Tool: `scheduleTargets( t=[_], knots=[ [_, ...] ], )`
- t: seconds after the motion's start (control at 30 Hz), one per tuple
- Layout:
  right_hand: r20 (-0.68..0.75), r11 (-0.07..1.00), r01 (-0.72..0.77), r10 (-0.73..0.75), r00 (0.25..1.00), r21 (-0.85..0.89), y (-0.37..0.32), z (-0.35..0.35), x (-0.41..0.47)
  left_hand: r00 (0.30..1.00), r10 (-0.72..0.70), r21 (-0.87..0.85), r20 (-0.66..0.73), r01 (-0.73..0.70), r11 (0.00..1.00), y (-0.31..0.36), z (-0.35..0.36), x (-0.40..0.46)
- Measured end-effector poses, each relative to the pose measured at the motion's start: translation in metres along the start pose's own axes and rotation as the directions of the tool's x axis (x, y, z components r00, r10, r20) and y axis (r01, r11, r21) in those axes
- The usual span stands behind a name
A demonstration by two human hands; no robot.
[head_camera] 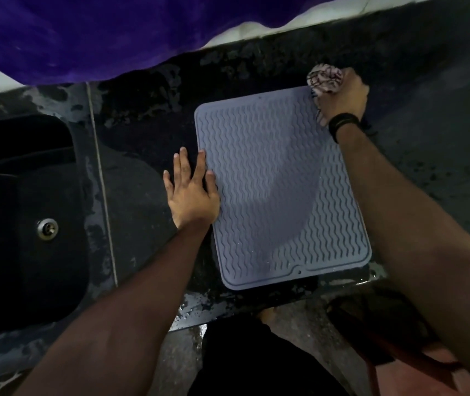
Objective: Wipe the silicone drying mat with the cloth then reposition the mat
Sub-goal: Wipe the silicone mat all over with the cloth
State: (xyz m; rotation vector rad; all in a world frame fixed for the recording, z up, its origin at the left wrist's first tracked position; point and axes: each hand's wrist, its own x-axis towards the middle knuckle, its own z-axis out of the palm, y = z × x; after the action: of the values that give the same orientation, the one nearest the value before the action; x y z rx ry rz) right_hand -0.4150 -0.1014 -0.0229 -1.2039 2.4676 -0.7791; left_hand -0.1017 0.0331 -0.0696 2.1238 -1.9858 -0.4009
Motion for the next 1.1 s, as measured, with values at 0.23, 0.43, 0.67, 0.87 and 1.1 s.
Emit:
scheduleTargets(
  t=[0.23,0.43,0.67,0.87,1.1],
  knots=[
    [0.04,0.98,0.159,-0.165,0.985,0.119,-0.083,0.043,-0.074,1.0,0.006,-0.001,0.004,-0.006,1.0,-0.001,0.001,0.001],
    [0.288,0.86,0.511,-0.489,0.823,0.001,-0.116,0.084,-0.127,1.0,0.0,0.027,-0.004,0.0,1.0,-0.002,0.002,0.001],
    [0.165,0.892,0.376,-0.343,0.925,-0.252,-0.037,0.034,-0.04,1.0,-0.001,0.012,0.006,0.0,1.0,-0.002,0.002,0.0],
    [0.039,0.957,0.171,-0.167,0.985,-0.236,-0.008,-0.001,-0.014,1.0,-0.001,-0.001,0.013,0.001,1.0,-0.001,0.001,0.0],
    [0.244,0.842,0.532,-0.499,0.832,-0.09,-0.105,0.059,-0.112,1.0,-0.004,0.019,0.024,0.004,1.0,-0.001,0.001,0.001]
  ],
)
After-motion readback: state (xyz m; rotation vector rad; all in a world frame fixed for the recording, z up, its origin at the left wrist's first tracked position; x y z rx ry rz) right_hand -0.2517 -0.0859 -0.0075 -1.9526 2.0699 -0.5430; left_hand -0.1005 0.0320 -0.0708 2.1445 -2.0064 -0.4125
